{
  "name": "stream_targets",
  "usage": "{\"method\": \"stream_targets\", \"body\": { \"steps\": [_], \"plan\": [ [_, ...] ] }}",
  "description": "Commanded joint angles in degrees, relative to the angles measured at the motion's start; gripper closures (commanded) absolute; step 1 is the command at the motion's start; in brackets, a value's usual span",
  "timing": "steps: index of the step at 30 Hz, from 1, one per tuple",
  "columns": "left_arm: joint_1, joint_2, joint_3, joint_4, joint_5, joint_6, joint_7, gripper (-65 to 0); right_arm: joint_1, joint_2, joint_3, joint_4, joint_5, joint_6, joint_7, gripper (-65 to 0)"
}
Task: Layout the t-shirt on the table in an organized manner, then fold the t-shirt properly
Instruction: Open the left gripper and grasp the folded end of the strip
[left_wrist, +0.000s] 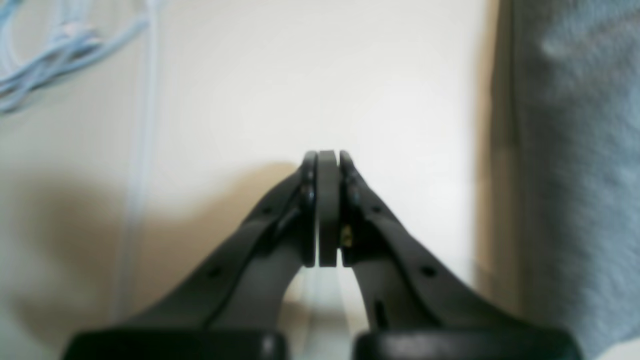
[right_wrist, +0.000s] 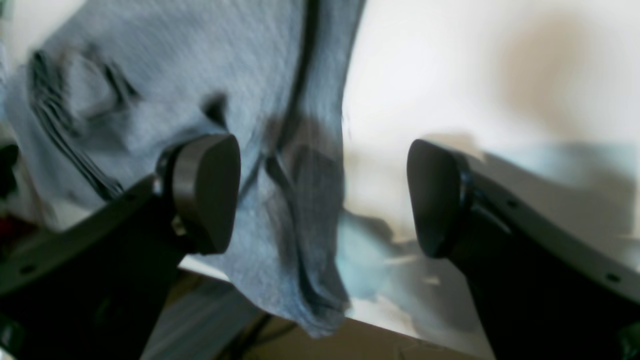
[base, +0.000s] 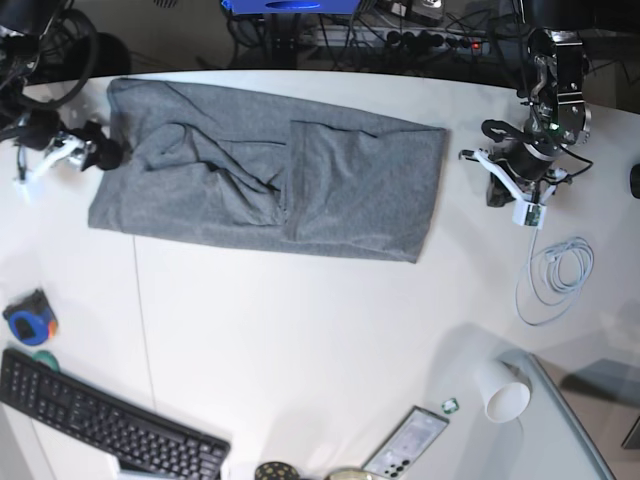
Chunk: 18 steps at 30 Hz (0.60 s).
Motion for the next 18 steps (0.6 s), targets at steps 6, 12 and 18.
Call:
{"method": "stream_targets", "body": {
  "steps": [6,12,18],
  "plan": [
    [-3.9,1.9,0.2,-2.4,-0.1,-0.9,-2.3,0.0,-0.1,0.2,-2.9,-1.5,0.6,1.1,2.9,-49.4],
    [-5.8,2.1,6.7,-6.1,-0.1,-0.9,-3.1,0.0,-0.8,0.0,-2.9,-1.4,0.3,7.0,-0.7,-48.9],
    [-6.3,2.8,10.2,-7.5,-0.5,-0.9,-3.1,0.0,0.4,0.0,-2.9,-1.7,0.3,7.0,-0.7,-48.9]
  ]
}}
